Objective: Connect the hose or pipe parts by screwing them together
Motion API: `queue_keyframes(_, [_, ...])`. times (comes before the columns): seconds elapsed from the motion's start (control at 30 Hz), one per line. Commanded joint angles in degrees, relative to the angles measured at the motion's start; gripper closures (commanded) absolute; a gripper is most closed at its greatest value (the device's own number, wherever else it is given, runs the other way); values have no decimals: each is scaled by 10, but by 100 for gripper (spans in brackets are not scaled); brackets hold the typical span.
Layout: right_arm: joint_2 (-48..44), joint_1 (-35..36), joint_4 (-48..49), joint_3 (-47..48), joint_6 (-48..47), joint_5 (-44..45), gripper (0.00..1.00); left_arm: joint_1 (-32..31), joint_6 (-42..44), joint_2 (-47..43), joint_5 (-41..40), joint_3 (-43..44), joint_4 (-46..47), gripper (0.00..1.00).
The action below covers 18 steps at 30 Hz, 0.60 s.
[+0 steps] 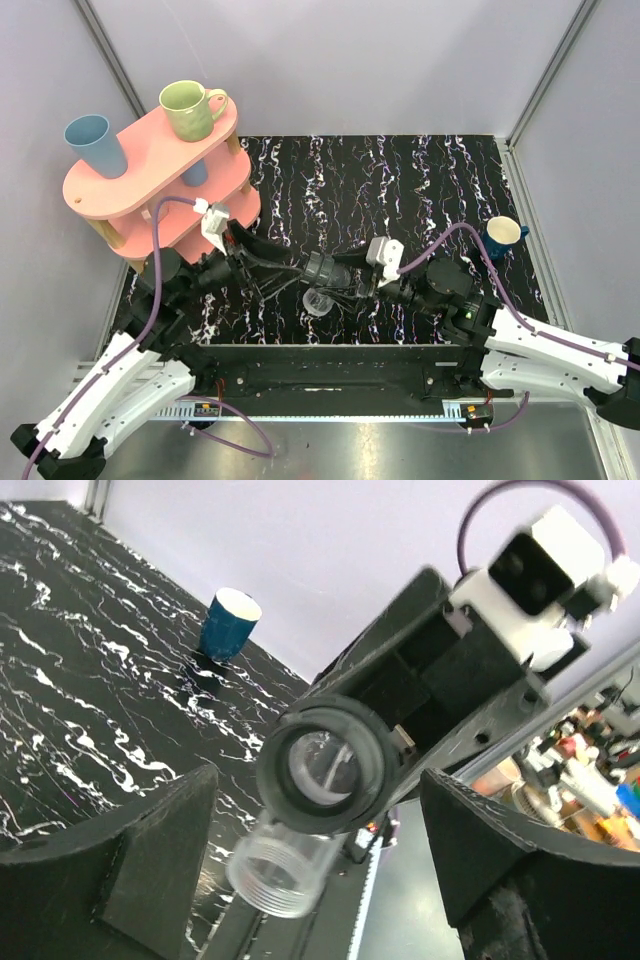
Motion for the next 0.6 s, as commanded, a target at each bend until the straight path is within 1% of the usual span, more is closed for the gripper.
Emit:
queue_keyframes(0.0, [-12, -1, -33, 26, -192, 26, 100, -2, -89, 34, -68, 96, -192, 14])
queue_keyframes(0.03, [-10, -1, -34, 24, -217, 29, 100, -1, -129, 40, -63, 112, -204, 14])
queue_keyframes(0.07, [-10, -1, -33, 20, -239, 32, 100, -1, -146, 46, -53, 116, -205, 13])
queue_keyframes(0.1, [-11, 1, -32, 18, -281, 35, 100, -1, -166, 48, -44, 117, -208, 14])
queue_keyframes(0.13, [-14, 5, -19, 12, -305, 37, 100, -1, -198, 49, -45, 123, -214, 14])
queue_keyframes(0.2, [-25, 19, 11, -17, -367, 48, 100, 1, -216, 51, -38, 128, -227, 14])
queue_keyframes(0.23, [-27, 24, 46, -25, -379, 55, 100, 2, -226, 53, -37, 133, -231, 14])
queue_keyframes(0.3, [-33, 36, 81, -44, -406, 67, 100, 2, -234, 57, -38, 136, -242, 13])
queue_keyframes(0.37, [-33, 68, 99, -60, -454, 75, 100, 3, -246, 66, -37, 138, -249, 13])
queue_keyframes(0.4, [-31, 81, 110, -64, -469, 102, 100, 5, -248, 69, -28, 138, -250, 13])
queue_keyframes(0.43, [-25, 105, 119, -65, -482, 114, 100, 6, -252, 73, -23, 137, -247, 13])
queue_keyframes(0.47, [-16, 114, 120, -63, -505, 125, 100, 6, -255, 79, -16, 135, -242, 13])
queue_keyframes(0.5, [-10, 121, 127, -62, -511, 140, 100, 7, -258, 81, 2, 133, -221, 13])
queue_keyframes(0.57, [0, 129, 137, -61, -512, 141, 100, 7, -273, 84, 20, 116, -191, 14])
